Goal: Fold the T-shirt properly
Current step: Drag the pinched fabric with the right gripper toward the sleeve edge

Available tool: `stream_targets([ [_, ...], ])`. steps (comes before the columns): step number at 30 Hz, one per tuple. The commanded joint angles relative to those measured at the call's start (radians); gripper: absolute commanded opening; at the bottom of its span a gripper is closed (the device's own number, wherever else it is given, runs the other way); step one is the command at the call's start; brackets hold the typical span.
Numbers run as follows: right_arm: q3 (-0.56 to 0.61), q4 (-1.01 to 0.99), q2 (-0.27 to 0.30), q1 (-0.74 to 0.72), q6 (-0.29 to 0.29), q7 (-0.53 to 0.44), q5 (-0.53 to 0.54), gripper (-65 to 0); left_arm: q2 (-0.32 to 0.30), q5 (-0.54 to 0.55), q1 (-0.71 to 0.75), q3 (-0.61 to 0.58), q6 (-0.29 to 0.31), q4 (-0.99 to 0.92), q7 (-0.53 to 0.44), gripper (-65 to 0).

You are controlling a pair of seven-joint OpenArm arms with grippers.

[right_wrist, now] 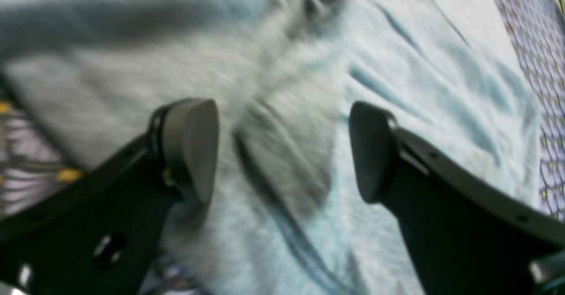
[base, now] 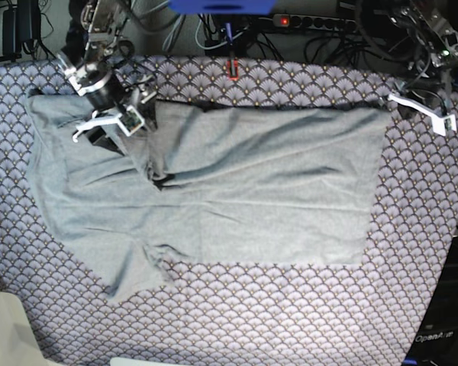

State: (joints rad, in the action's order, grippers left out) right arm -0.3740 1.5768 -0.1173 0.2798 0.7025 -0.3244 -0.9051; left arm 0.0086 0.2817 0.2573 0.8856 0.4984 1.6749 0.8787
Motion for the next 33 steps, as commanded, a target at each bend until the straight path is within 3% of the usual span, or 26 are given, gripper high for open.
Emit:
stream_targets([
  [1, -0.007, 0.003, -0.002, -0.015, -0.004, -0.026, 0.016, -18.3, -0.011, 0.015, 0.000, 0.002, 0.004, 0.020, -0.020, -65.0],
  [11, -0.038, -0.011, 0.103, -0.118, -0.004, -0.023, 0.014, -18.1, -0.006, 0.017, 0.001, 0.002, 0.004, 0.020, -0.020, -65.0],
  [17, -0.041, -0.046, 0.167, -0.267, -0.004, -0.018, 0.014, -18.3, -0.006, 0.017, 0.001, 0.002, 0.004, 0.020, -0.020, -65.0],
  [23, -0.118, -0.043, 0.149, -0.397, -0.004, -0.018, 0.011, -18.1, -0.008, 0.017, 0.001, 0.002, 0.004, 0.020, -0.019, -65.0],
  [33, -0.141, 0.044, 0.106, -0.225, -0.004, -0.014, 0.037, -18.1, -0.029, 0.015, -0.039, -0.004, 0.006, 0.044, -0.022, -65.0],
])
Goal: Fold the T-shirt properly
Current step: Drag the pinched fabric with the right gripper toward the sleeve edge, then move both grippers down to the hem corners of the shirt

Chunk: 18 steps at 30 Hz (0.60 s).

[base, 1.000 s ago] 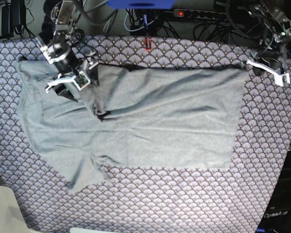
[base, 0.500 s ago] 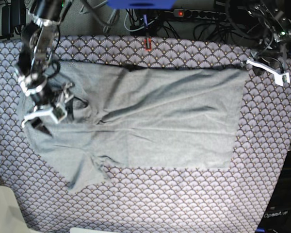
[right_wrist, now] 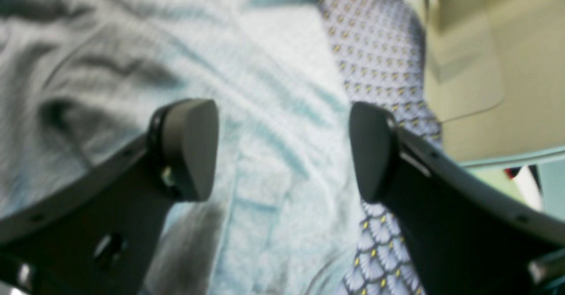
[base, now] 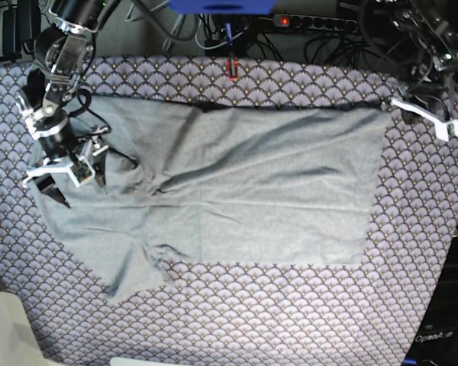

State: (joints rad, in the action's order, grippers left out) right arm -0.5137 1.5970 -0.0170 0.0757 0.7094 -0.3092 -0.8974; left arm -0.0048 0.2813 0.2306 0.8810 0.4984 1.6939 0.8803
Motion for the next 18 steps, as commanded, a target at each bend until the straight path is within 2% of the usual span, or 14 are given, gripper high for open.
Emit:
stream_targets([
  [1, -0.020, 0.024, -0.001, -0.015, -0.011, -0.021, 0.067, -18.1, -0.017, 0.012, -0.027, 0.000, 0.006, 0.036, -0.020, -65.0],
  [5, -0.047, 0.024, 0.001, -0.030, -0.011, 0.035, 0.199, -18.0, -0.036, 0.009, -0.110, -0.010, -0.007, 0.104, -0.008, -65.0],
  [8, -0.047, 0.024, 0.002, -0.100, -0.011, 0.160, 0.234, -17.9, -0.091, 0.005, -0.207, -0.073, -0.011, 0.099, 0.050, -65.0],
  [11, -0.043, 0.022, 0.016, -0.184, -0.011, 0.325, 0.271, -17.9, -0.122, -0.050, -0.326, -0.136, -0.076, 0.051, 0.099, -65.0],
  [15, -0.041, -0.040, 0.030, -0.308, -0.011, 0.471, 0.286, -17.9, -0.126, -0.136, -0.462, -0.214, -0.154, -0.039, 0.102, -65.0],
  [16, -0.043, -0.083, 0.035, -0.343, -0.011, 0.500, 0.286, -17.9, -0.128, -0.161, -0.494, -0.237, -0.162, -0.082, 0.099, -64.3],
  [18, -0.041, -0.188, 0.058, -0.419, -0.011, 0.549, 0.286, -17.9, -0.128, -0.201, -0.575, -0.276, -0.163, -0.191, 0.072, -58.5],
])
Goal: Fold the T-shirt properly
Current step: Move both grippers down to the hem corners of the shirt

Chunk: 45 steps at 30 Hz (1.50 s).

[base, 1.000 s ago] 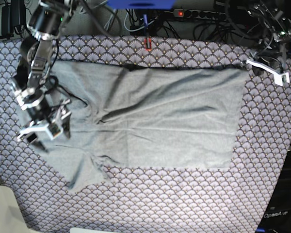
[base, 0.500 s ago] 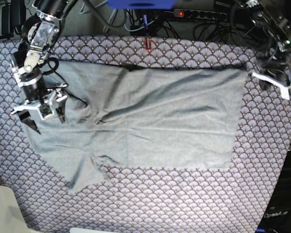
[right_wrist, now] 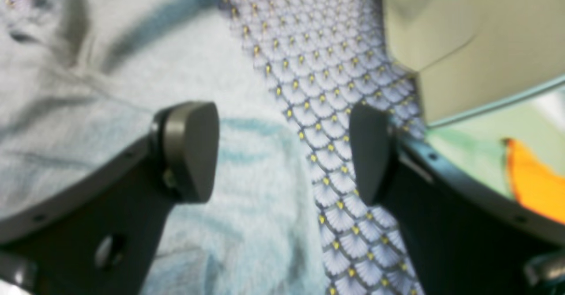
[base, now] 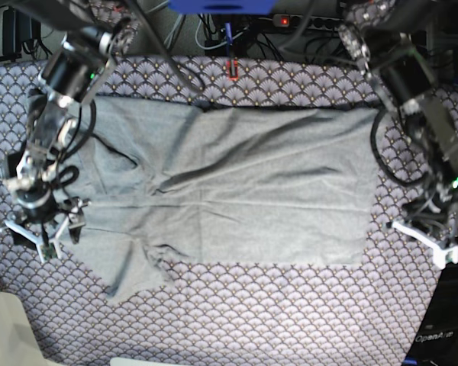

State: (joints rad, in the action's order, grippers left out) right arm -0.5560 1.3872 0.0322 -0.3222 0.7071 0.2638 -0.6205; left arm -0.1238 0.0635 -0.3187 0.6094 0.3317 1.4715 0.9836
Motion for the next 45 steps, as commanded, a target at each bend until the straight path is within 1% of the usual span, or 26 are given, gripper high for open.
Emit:
stream_targets([
  [1, 0.001, -0.041, 0.021, -0.058, -0.009, -0.008, 0.009, -17.9, -0.007, -0.006, -0.059, -0.023, 0.004, -0.022, -0.059, -54.7],
  [3, 0.000, -0.159, 0.059, -0.119, -0.009, 0.015, 0.009, -18.1, -0.006, -0.050, -0.090, -0.058, 0.004, -0.117, -0.117, -47.4],
  [8, -0.003, -0.404, 0.137, -0.248, -0.009, 0.015, 0.007, -18.2, -0.001, -0.138, -0.179, -0.093, 0.004, -0.345, -0.268, -30.5],
  [10, -0.003, -0.481, 0.162, -0.288, -0.009, 0.013, 0.007, -18.2, -0.001, -0.161, -0.211, -0.087, 0.004, -0.435, -0.305, -26.2],
  [12, -0.003, -0.546, 0.191, -0.315, -0.009, 0.010, 0.009, -18.1, -0.009, -0.166, -0.230, -0.087, 0.004, -0.524, -0.338, -23.3],
  [16, -0.005, -0.658, 0.223, -0.326, -0.009, -0.074, 0.011, -18.1, -0.010, -0.172, -0.237, -0.087, 0.004, -0.607, -0.421, -22.6],
  [18, -0.005, -0.707, 0.228, -0.325, -0.009, -0.119, 0.011, -18.0, -0.021, -0.172, -0.237, -0.087, 0.004, -0.631, -0.458, -22.6],
  [20, -0.005, -0.771, 0.246, -0.326, -0.009, -0.160, 0.011, -18.0, -0.024, -0.170, -0.237, -0.087, 0.004, -0.653, -0.473, -22.6],
  [24, -0.008, -0.843, 0.266, -0.328, -0.009, -0.211, 0.011, -18.0, -0.024, -0.166, -0.237, -0.087, 0.004, -0.636, -0.464, -22.6],
  [29, -0.092, -0.915, 0.300, -0.341, -0.009, -0.283, 0.011, -17.9, -0.024, -0.166, -0.233, -0.085, 0.004, -0.635, -0.464, -22.6],
  [32, -0.108, -0.940, 0.328, -0.348, -0.009, -0.308, 0.011, -17.9, -0.024, -0.166, -0.210, -0.085, 0.004, -0.635, -0.469, -22.6],
  [37, -0.105, -0.940, 0.332, -0.349, -0.009, -0.309, 0.009, -17.9, -0.015, -0.164, -0.164, -0.085, 0.005, -0.562, -0.464, -22.6],
  [41, -0.101, -0.945, 0.328, -0.343, -0.009, -0.331, 0.009, -17.9, -0.012, -0.164, -0.125, -0.090, 0.005, -0.493, -0.464, -22.6],
  [45, -0.100, -1.018, 0.332, -0.343, -0.009, -0.358, 0.009, -17.9, -0.012, -0.164, -0.098, -0.085, 0.005, -0.443, -0.463, -22.6],
])
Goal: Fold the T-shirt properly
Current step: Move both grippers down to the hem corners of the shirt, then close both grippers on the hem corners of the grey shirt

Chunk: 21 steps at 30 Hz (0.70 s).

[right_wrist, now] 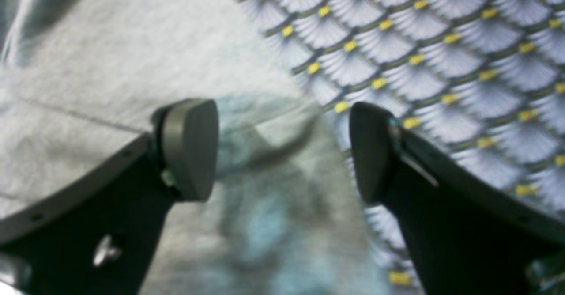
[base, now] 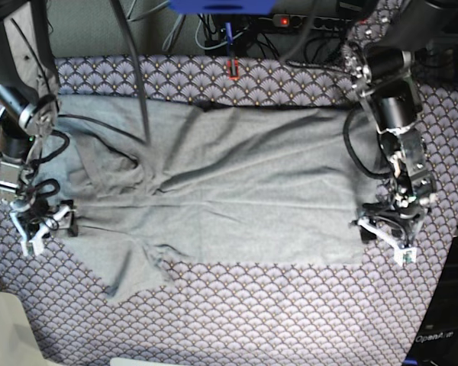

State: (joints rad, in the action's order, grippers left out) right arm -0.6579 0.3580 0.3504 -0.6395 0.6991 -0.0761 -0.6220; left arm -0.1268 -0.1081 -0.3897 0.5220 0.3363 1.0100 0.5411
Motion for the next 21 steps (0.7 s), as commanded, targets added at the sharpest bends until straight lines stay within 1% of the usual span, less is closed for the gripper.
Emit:
stream_targets([
  [1, 0.003, -0.012, 0.016, -0.029, -0.001, -0.031, 0.011, -17.9, -0.010, 0.008, -0.019, 0.002, 0.001, 0.028, -0.020, -22.6],
  [4, 0.003, -0.032, 0.017, -0.030, -0.001, -0.044, 0.009, -17.9, -0.015, 0.008, 0.008, 0.002, 0.002, 0.059, -0.016, -22.6],
  [10, 0.003, -0.035, 0.011, -0.029, -0.001, -0.040, 0.007, -18.8, -0.017, 0.008, 0.045, 0.002, 0.008, 0.180, 0.092, -22.6],
  [12, 0.003, -0.033, 0.009, -0.027, -0.001, -0.040, 0.007, -21.5, -0.012, 0.008, 0.048, 0.002, 0.010, 0.201, 0.099, -22.6],
  [14, 0.003, -0.033, 0.009, -0.024, -0.001, -0.043, 0.007, -28.6, -0.010, 0.008, 0.048, 0.002, 0.010, 0.214, 0.099, -22.6],
  [16, 0.003, -0.029, 0.008, -0.024, -0.001, -0.044, 0.007, -38.5, -0.010, 0.008, 0.044, 0.002, 0.010, 0.209, 0.096, -22.6],
  [19, 0.003, -0.027, 0.008, -0.024, -0.001, -0.044, 0.007, -55.2, -0.009, 0.008, 0.042, -0.001, 0.010, 0.208, 0.093, -22.6],
  [21, 0.003, -0.026, 0.008, -0.024, -0.001, -0.046, 0.007, -64.1, -0.009, 0.008, 0.042, -0.001, 0.010, 0.208, 0.090, -22.6],
])
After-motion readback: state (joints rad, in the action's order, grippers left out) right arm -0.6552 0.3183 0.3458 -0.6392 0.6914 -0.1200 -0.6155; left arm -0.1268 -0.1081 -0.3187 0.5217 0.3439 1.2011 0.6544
